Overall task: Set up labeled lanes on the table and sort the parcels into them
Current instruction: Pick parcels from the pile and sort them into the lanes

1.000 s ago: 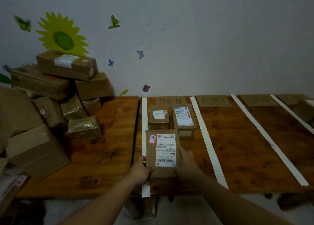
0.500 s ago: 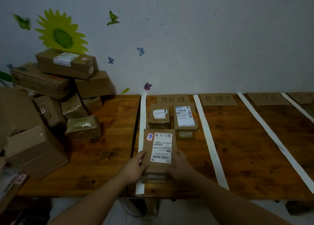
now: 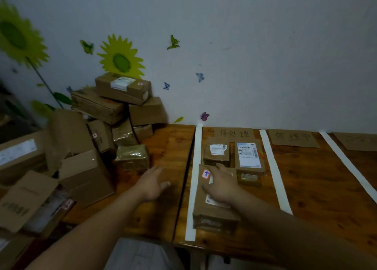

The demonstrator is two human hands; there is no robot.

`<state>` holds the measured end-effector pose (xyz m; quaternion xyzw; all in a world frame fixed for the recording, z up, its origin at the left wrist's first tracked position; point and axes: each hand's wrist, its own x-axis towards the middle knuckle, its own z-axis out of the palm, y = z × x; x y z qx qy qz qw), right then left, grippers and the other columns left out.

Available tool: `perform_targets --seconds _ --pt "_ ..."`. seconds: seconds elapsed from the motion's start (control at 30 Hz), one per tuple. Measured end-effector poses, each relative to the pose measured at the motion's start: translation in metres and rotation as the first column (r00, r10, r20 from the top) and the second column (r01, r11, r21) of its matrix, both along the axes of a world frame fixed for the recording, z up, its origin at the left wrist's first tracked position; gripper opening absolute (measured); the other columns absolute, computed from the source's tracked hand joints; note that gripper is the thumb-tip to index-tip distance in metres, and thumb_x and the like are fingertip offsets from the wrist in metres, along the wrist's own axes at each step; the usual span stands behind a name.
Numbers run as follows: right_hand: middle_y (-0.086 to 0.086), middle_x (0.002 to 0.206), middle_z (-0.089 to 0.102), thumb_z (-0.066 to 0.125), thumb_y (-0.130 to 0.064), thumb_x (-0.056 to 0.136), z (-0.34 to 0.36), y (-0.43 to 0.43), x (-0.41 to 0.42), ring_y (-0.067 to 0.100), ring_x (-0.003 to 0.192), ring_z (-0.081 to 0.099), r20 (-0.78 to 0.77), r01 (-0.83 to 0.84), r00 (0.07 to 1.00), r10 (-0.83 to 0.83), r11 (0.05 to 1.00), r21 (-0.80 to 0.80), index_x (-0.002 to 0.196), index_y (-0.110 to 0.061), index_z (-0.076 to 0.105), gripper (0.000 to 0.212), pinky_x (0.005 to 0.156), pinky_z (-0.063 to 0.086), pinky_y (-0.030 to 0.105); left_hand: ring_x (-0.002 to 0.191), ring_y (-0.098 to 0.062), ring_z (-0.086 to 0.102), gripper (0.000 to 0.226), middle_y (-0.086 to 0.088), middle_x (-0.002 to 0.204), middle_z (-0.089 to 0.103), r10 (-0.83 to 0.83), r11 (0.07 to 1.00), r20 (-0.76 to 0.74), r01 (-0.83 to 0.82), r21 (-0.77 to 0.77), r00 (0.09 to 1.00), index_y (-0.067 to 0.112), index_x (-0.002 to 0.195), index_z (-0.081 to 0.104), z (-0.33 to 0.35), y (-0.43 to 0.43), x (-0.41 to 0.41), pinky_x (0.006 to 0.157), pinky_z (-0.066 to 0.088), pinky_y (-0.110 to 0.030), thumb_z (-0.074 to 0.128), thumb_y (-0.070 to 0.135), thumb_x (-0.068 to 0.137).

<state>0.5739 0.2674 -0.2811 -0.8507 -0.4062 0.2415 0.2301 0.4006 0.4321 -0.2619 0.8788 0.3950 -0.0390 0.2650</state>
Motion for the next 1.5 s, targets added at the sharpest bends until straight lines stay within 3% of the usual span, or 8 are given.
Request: perform_targets --seconds 0.33,0.5,0.73,0.93,1.1,1.23,1.4,1.5 --pt "0.009 0.152 0.030 0.058 -0.044 0.091 0.044 0.156 -0.068 0.029 0.138 0.031 -0.093 -0.102 0.990 0.102 0.995 0.011 0.147 -0.019 0.032 0.067 0.112 0.030 0.036 0.139 -0.029 0.026 0.068 -0.010 0.150 0.033 0.087 0.981 0.028 -0.091 0.170 0.996 0.020 0.145 0.032 0.028 0.171 -0.091 0.113 0.025 -0.043 0.059 0.043 0.087" --pt "0.005 0.146 0.041 0.057 -0.036 0.094 0.036 0.228 -0.128 0.023 0.131 0.042 -0.179 -0.110 0.978 0.108 0.994 -0.001 0.143 -0.021 0.038 0.055 0.108 0.034 0.034 0.138 -0.028 0.025 0.062 -0.007 0.151 0.030 0.152 0.962 -0.100 -0.124 0.244 0.983 0.027 0.140 0.035 0.020 0.229 -0.143 0.110 0.026 -0.048 0.049 0.057 0.087" --pt "0.002 0.143 0.047 0.046 -0.048 0.096 0.024 0.302 -0.208 0.020 0.127 0.046 -0.277 -0.155 0.949 0.151 0.988 0.009 0.143 -0.020 0.039 0.055 0.089 0.034 0.025 0.121 -0.029 0.032 0.046 -0.010 0.131 0.034 0.455 0.827 0.215 -0.499 0.258 0.864 0.019 0.127 0.044 0.007 0.238 -0.177 0.096 0.037 -0.043 0.057 0.038 0.087" --pt "0.004 0.141 0.049 0.052 -0.036 0.096 0.020 0.310 -0.231 0.022 0.126 0.047 -0.313 -0.107 0.943 0.110 0.994 0.028 0.145 -0.019 0.036 0.054 0.101 0.036 0.029 0.104 -0.020 0.052 0.053 -0.009 0.121 0.053 0.624 0.776 0.226 -0.560 -0.290 0.748 0.017 0.125 0.037 0.002 0.232 -0.191 0.088 0.047 -0.035 0.069 0.019 0.082" --pt "0.004 0.138 0.051 0.058 -0.029 0.093 0.024 0.274 -0.211 0.022 0.122 0.050 -0.337 -0.092 0.936 0.099 0.995 0.035 0.144 -0.020 0.036 0.056 0.101 0.040 0.032 0.119 -0.026 0.048 0.077 -0.009 0.135 0.045 0.590 0.787 0.208 -0.499 -0.363 0.780 0.016 0.144 0.027 0.011 0.203 -0.180 0.100 0.044 -0.041 0.069 0.032 0.081" --pt "0.003 0.127 0.056 0.065 -0.018 0.089 0.027 0.224 -0.178 0.020 0.111 0.057 -0.437 -0.053 0.896 0.078 0.996 0.067 0.138 -0.019 0.039 0.055 0.096 0.048 0.034 0.106 -0.024 0.053 0.051 -0.009 0.121 0.057 0.767 0.555 0.169 -0.508 -0.659 0.619 0.014 0.117 0.057 0.019 0.159 -0.167 0.100 0.042 -0.044 0.044 0.056 0.091" --pt "0.000 0.103 0.061 0.051 -0.056 0.090 0.041 0.164 -0.157 0.014 0.090 0.059 -0.502 0.051 0.865 -0.008 0.996 0.072 0.106 -0.019 0.053 0.040 0.066 0.045 0.028 0.099 -0.024 0.055 0.033 -0.010 0.112 0.060 0.815 0.509 0.202 -0.505 -0.697 0.542 0.012 0.114 0.057 0.016 0.095 -0.152 0.083 0.052 -0.043 0.059 0.033 0.089" --pt "0.003 0.107 0.060 0.049 -0.048 0.095 0.046 0.136 -0.151 0.014 0.089 0.056 -0.449 0.059 0.894 -0.003 0.992 0.112 0.109 -0.017 0.052 0.034 0.063 0.042 0.024 0.089 -0.018 0.055 0.032 -0.004 0.104 0.058 0.785 0.562 0.260 -0.470 -0.681 0.562 0.020 0.113 0.051 0.019 0.063 -0.150 0.074 0.048 -0.036 0.065 0.016 0.085"
